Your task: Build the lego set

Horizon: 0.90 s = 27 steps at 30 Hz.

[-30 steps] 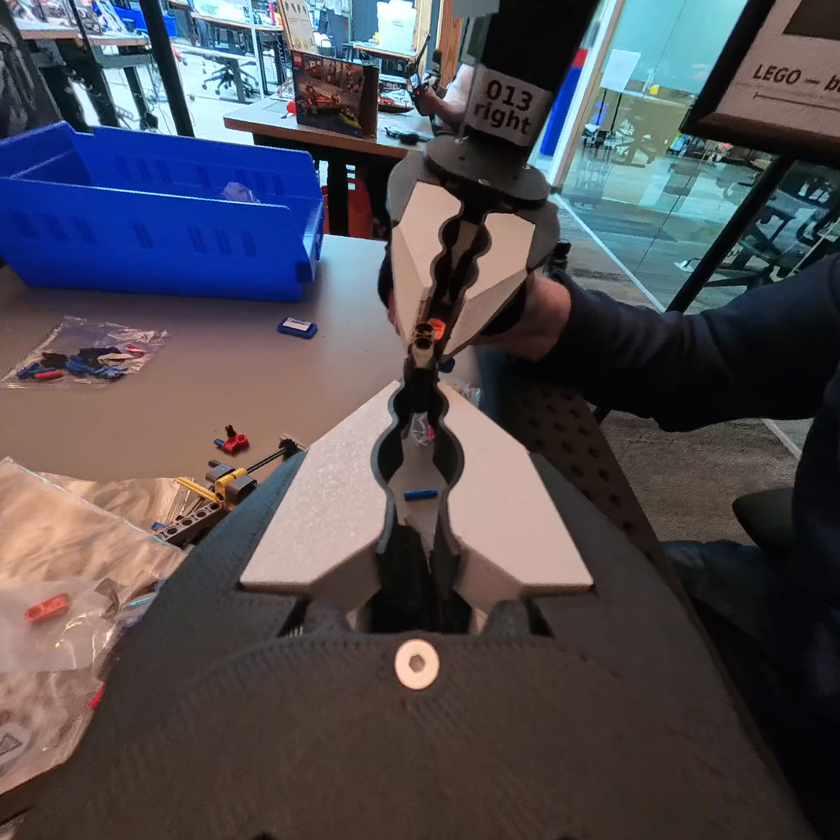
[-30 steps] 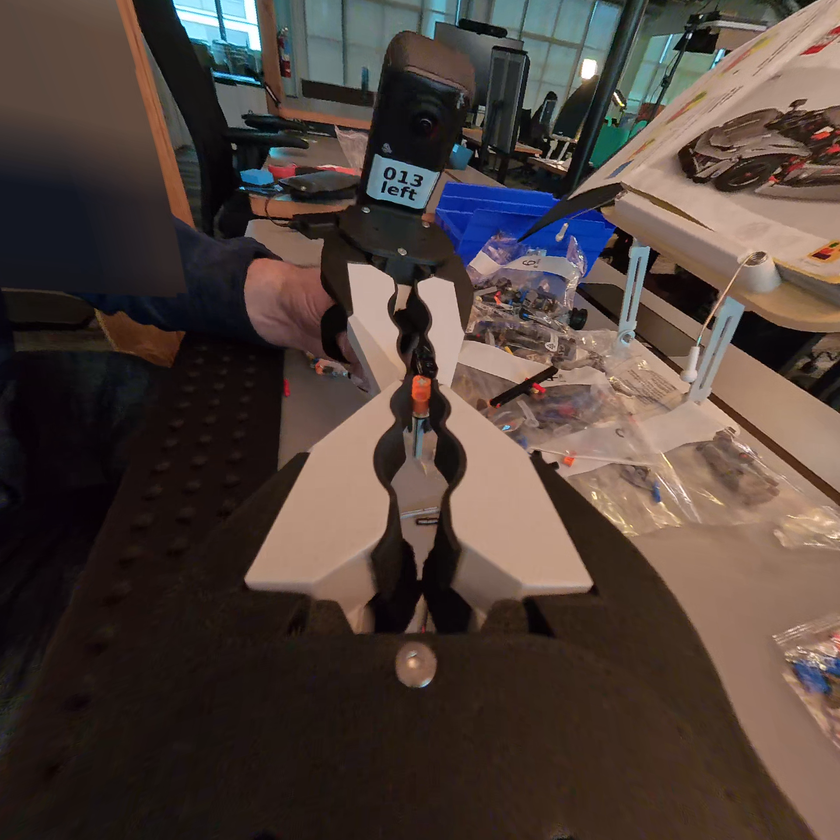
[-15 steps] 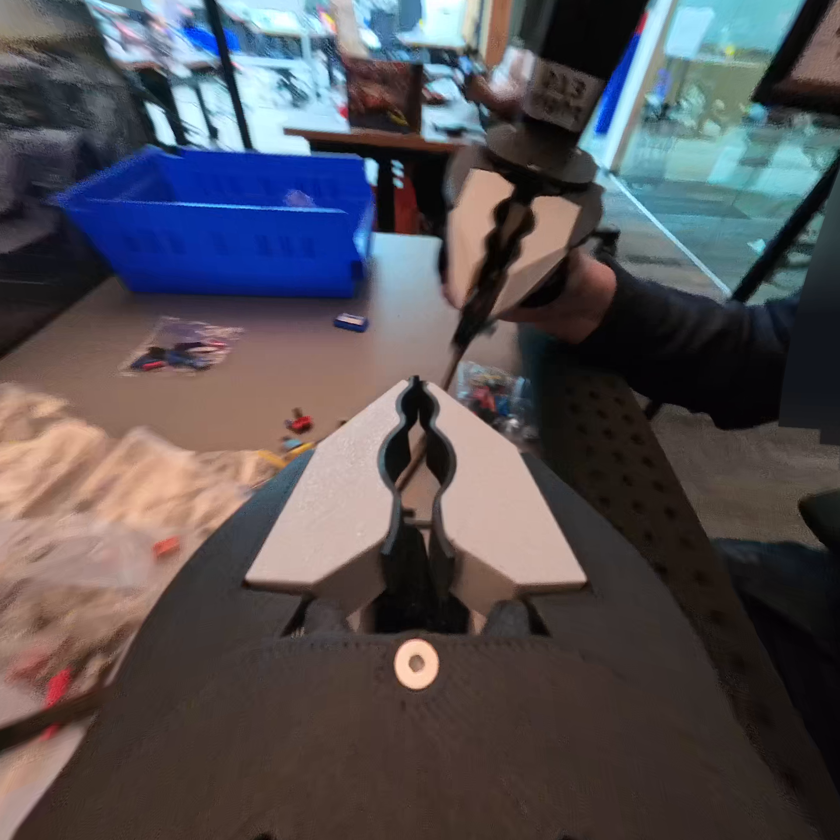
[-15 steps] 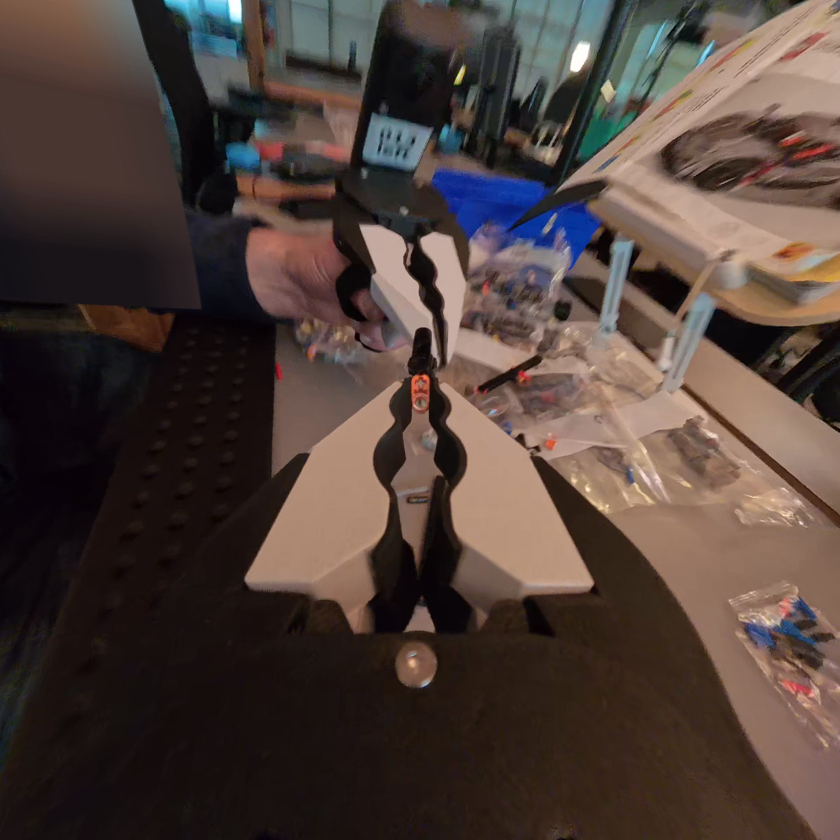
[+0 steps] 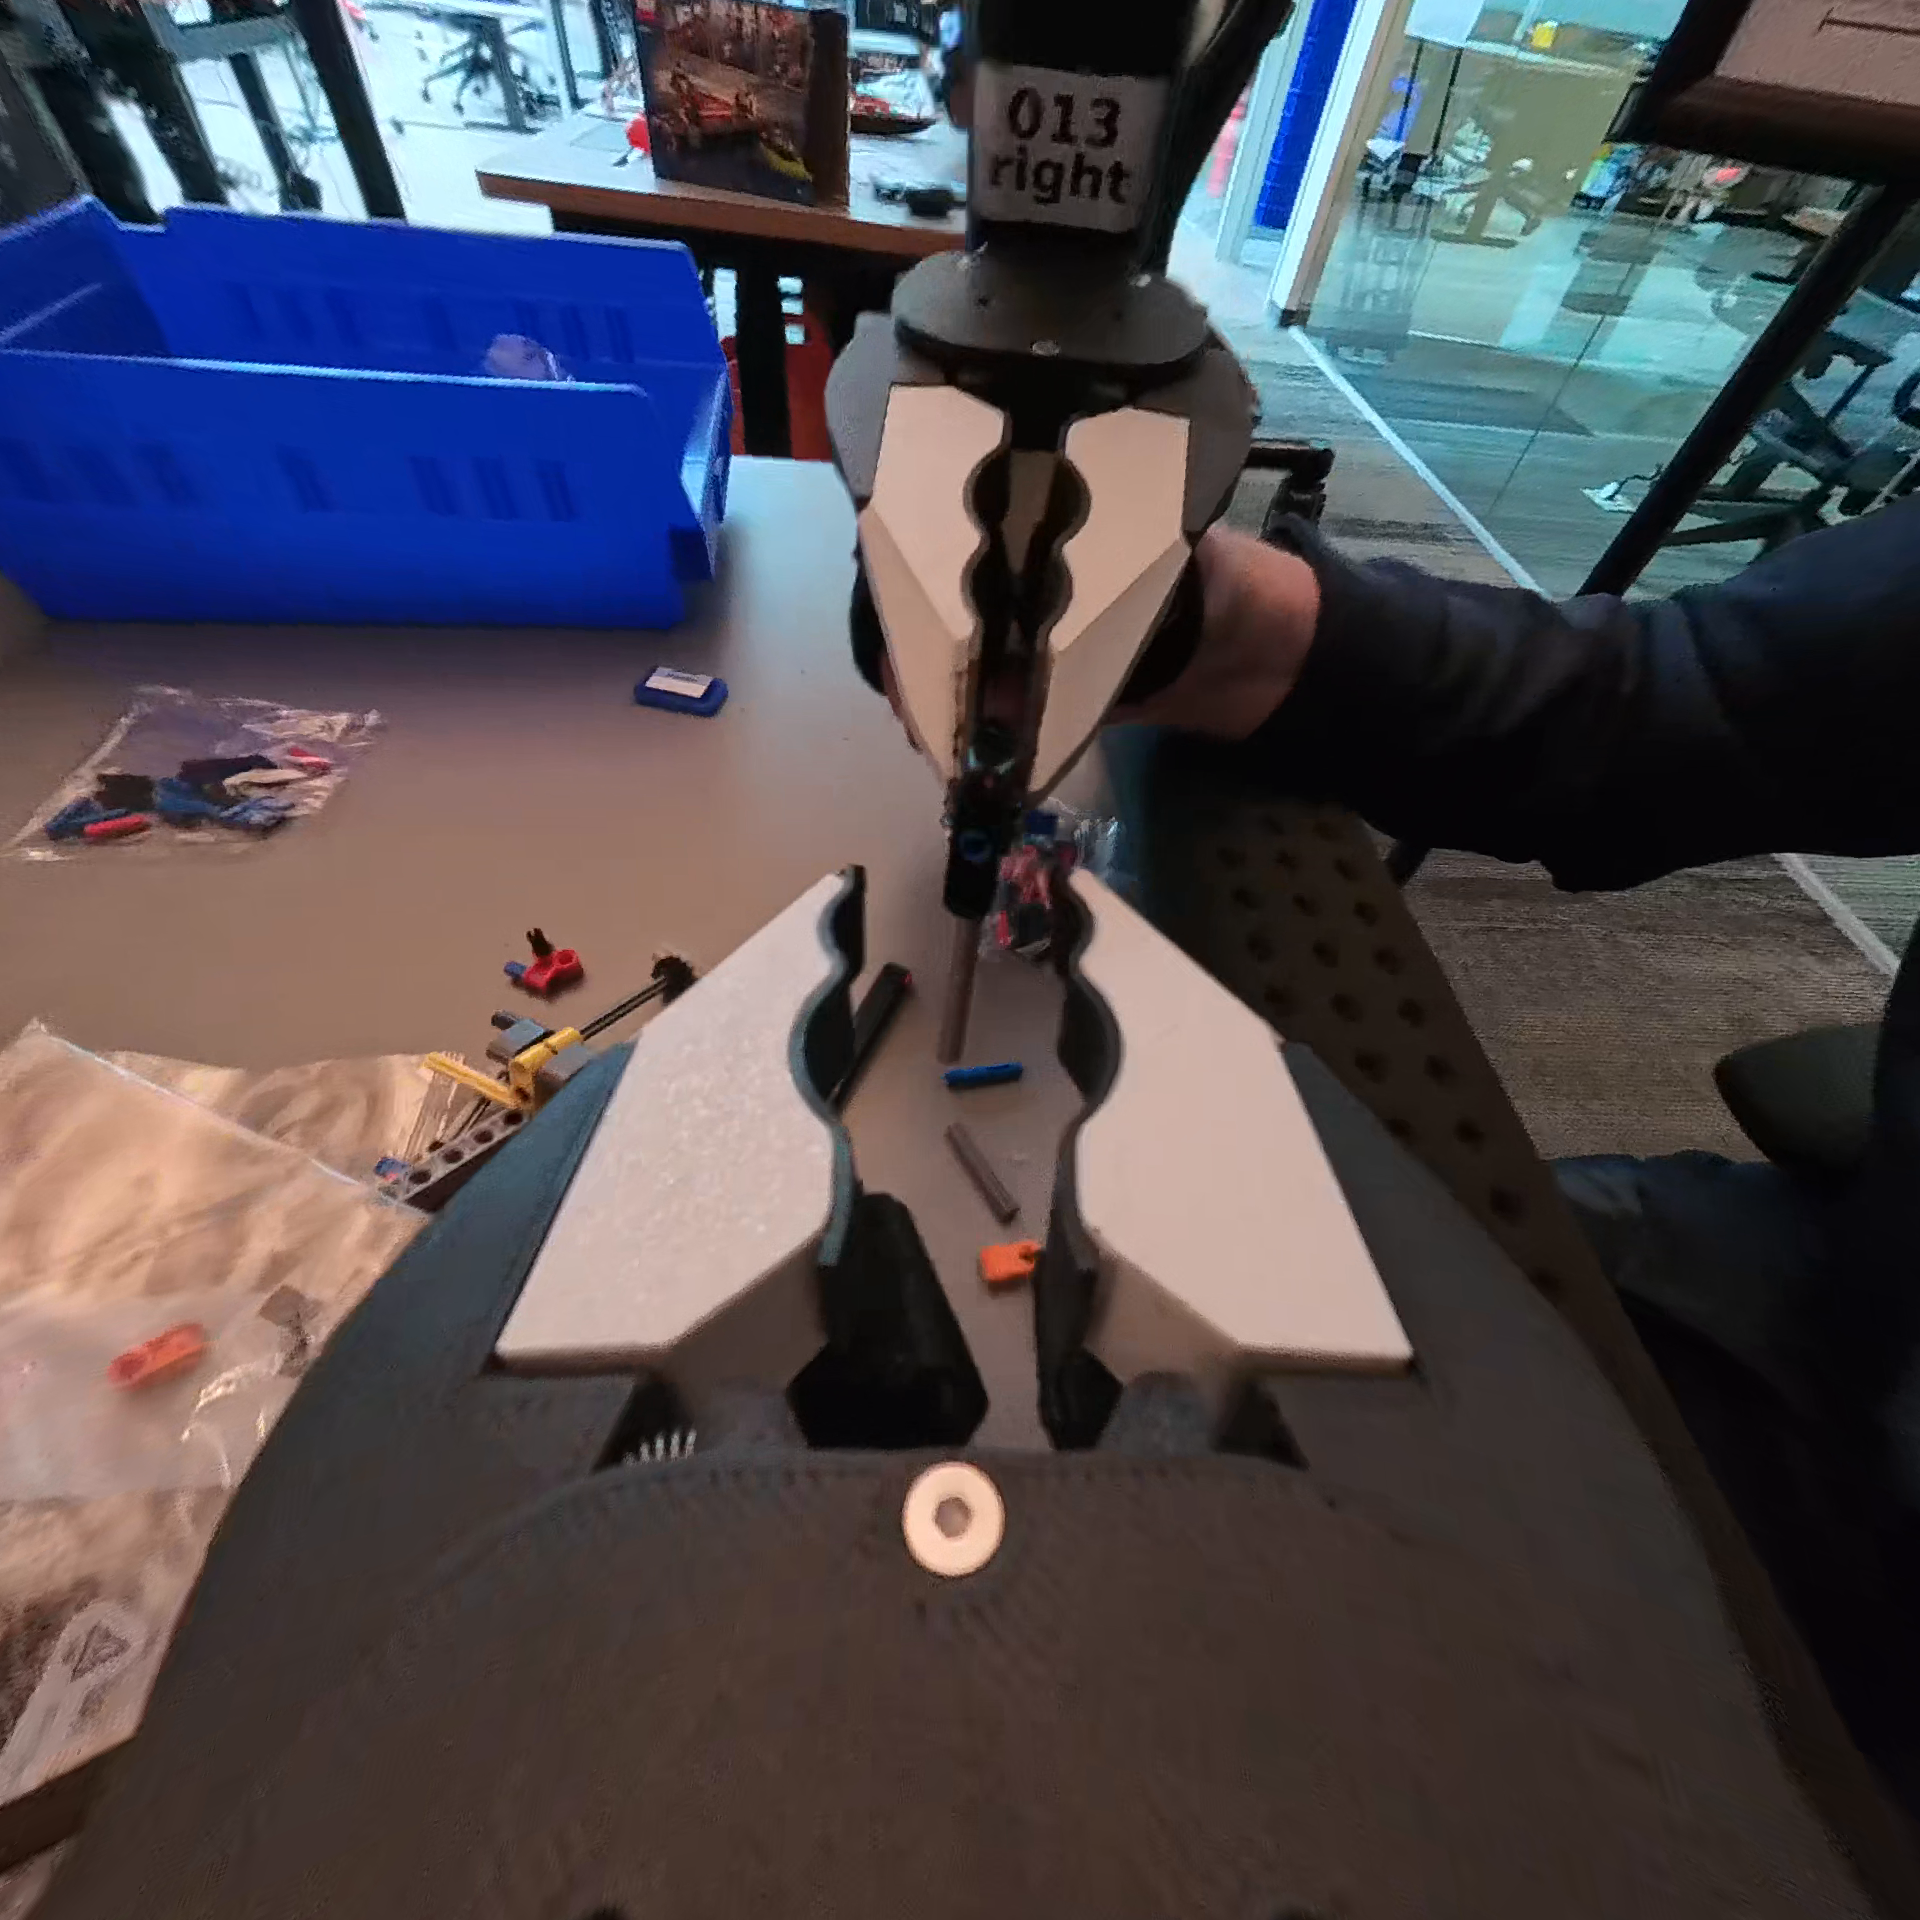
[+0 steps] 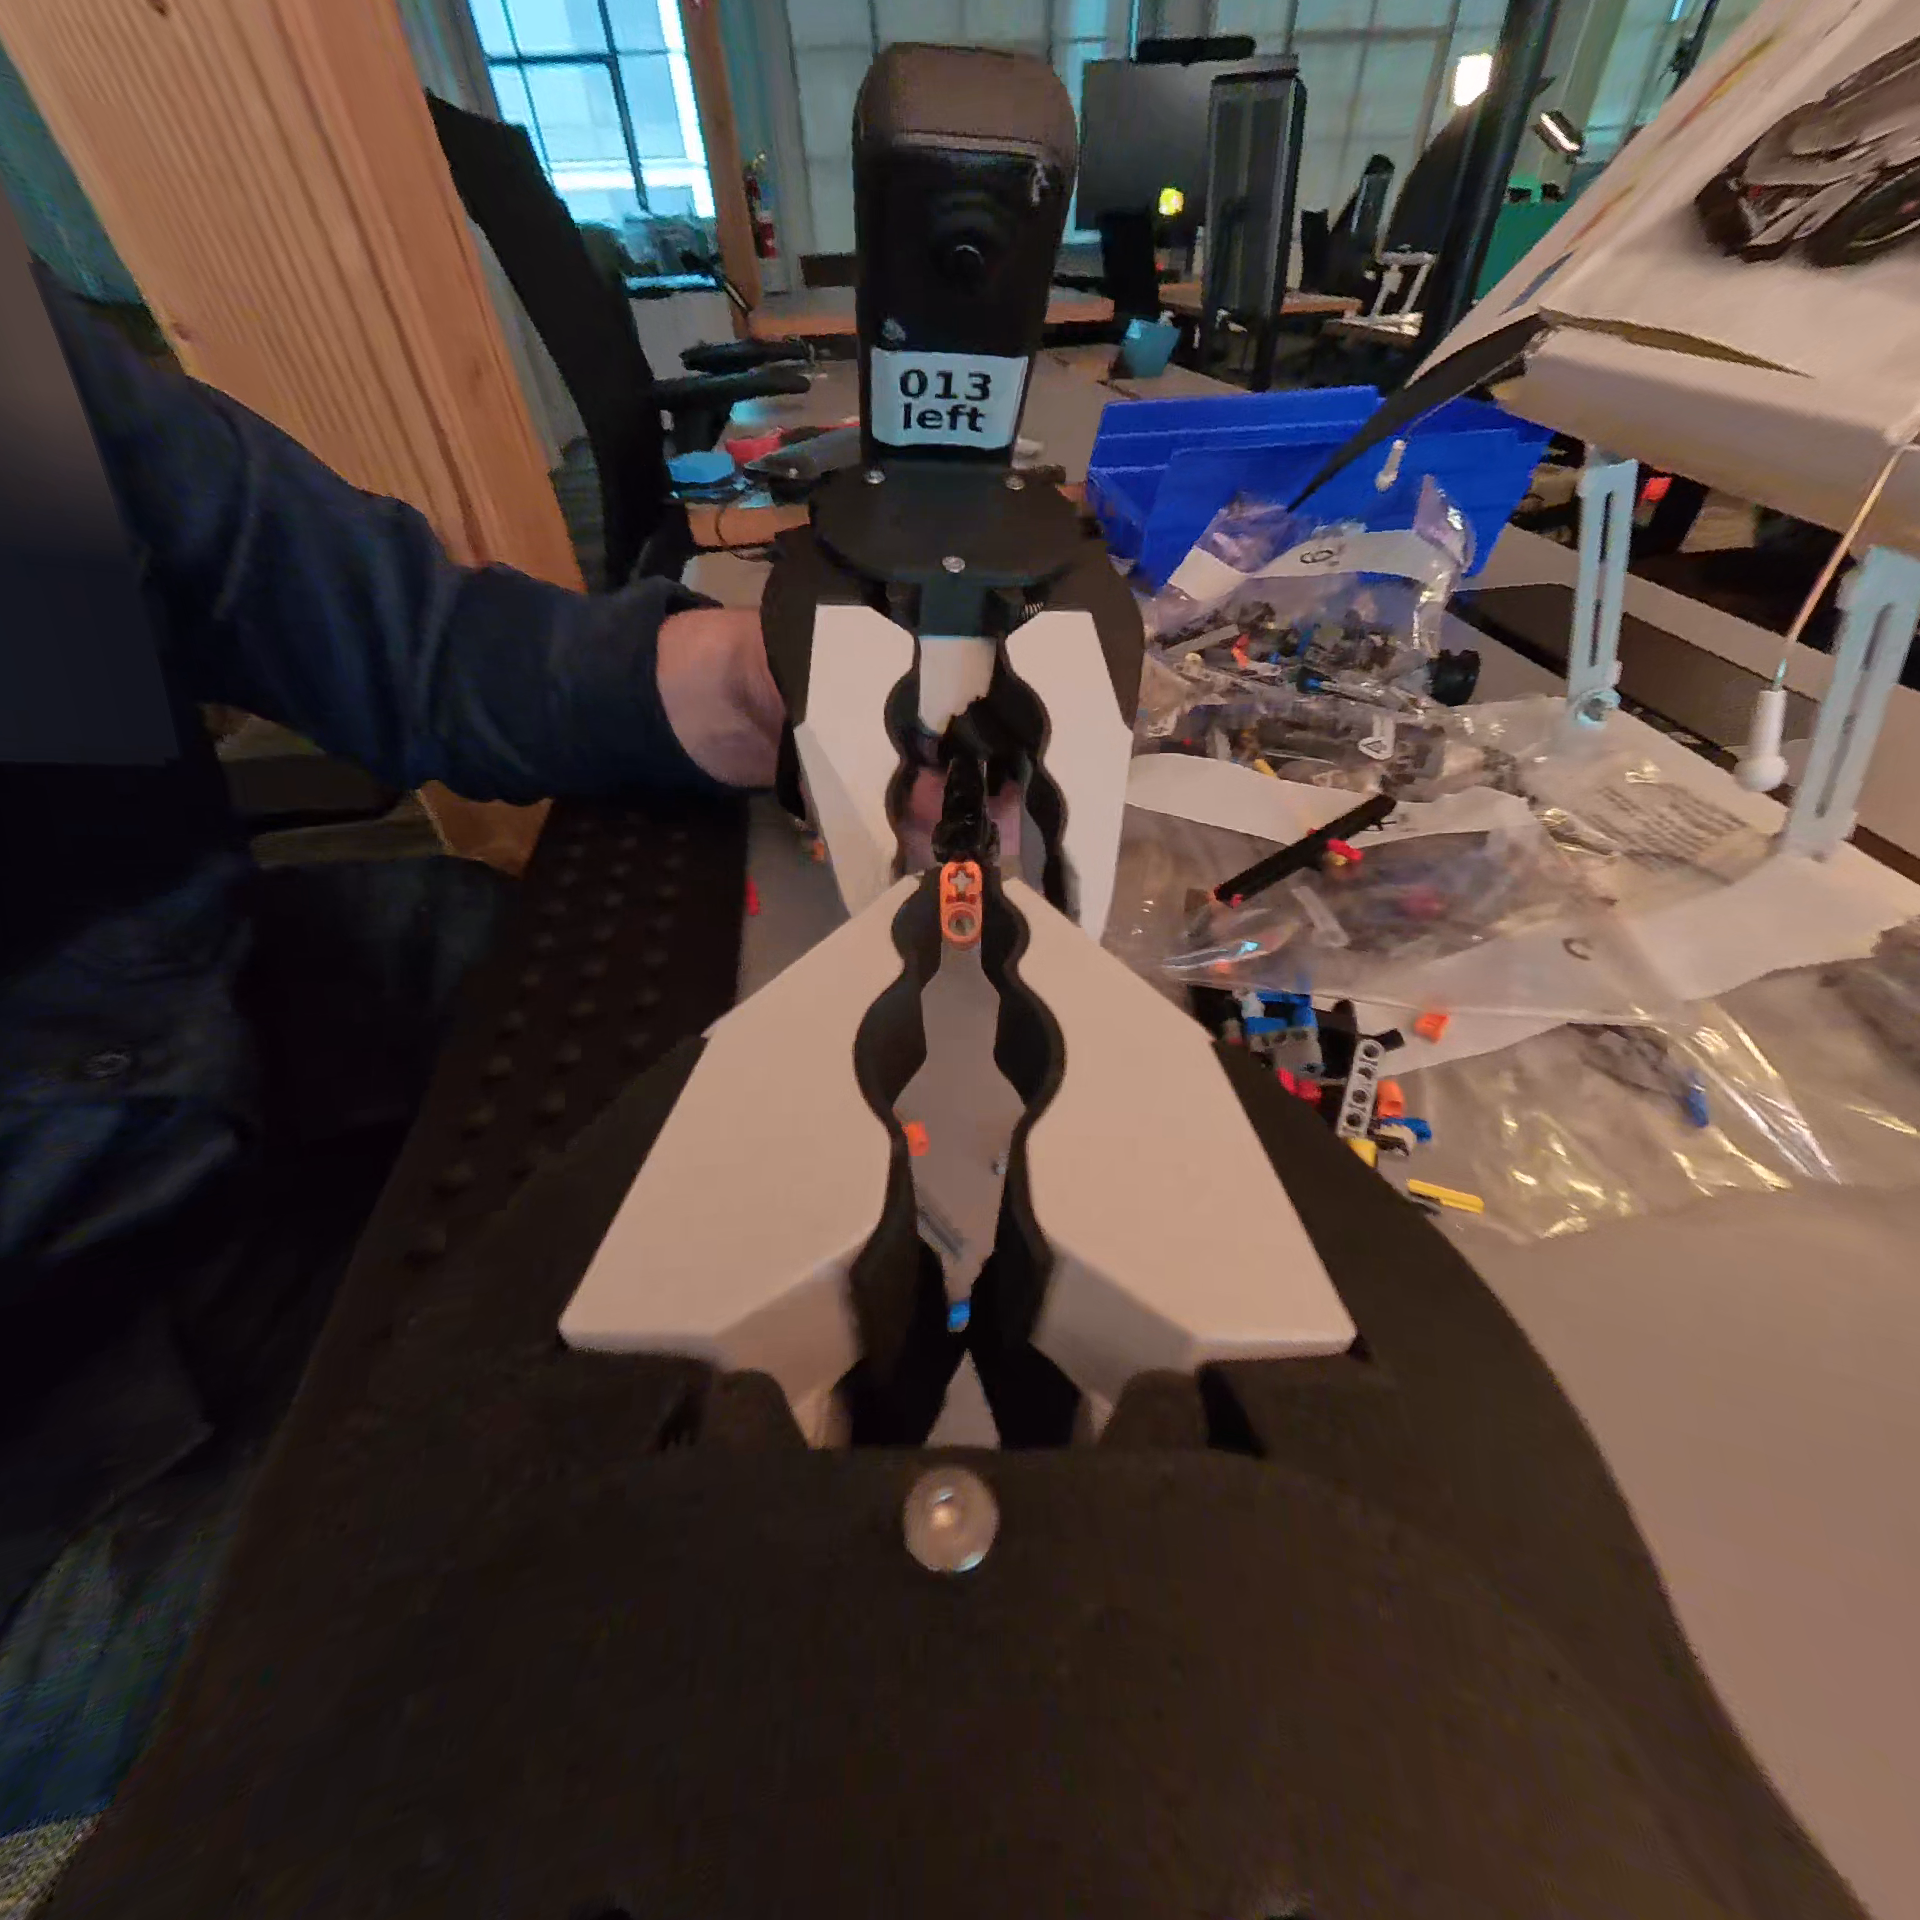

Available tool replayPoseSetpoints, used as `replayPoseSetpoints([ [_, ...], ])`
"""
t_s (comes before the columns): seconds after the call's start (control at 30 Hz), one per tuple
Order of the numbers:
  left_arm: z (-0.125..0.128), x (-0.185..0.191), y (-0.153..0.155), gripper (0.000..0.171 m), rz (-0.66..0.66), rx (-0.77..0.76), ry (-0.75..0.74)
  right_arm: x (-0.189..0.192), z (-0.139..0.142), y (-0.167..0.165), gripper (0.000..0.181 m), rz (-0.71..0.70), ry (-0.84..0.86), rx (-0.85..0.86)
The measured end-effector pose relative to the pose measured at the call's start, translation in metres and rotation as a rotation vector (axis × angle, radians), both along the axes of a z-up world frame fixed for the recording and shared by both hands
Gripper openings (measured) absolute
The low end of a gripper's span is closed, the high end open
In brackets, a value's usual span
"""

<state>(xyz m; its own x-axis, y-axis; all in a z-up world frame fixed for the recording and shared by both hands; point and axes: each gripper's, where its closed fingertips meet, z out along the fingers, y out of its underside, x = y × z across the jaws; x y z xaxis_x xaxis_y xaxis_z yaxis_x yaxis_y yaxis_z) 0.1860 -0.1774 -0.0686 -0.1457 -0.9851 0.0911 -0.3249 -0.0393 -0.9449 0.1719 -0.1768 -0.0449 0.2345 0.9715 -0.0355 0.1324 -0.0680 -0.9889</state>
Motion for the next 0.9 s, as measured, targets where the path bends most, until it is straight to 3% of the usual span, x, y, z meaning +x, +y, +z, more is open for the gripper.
replayPoseSetpoints([
  [0.03,0.003,0.001,-0.005,0.021,-0.026,-0.003,-0.015,-0.001,0.0,-0.001,0.005,0.006,0.002,0.001],
  [0.1,0.001,0.001,-0.006,0.011,-0.029,0.021,-0.009,-0.002,-0.002,0.0,0.005,0.003,-0.011,0.001],
  [0.43,0.006,-0.002,-0.009,0.006,-0.015,0.081,-0.008,0.003,-0.001,-0.006,0.005,-0.022,-0.089,0.107],
  [0.9,0.011,-0.005,-0.012,0.004,-0.029,0.057,-0.036,0.006,-0.003,-0.01,0.005,0.023,-0.059,0.049],
])
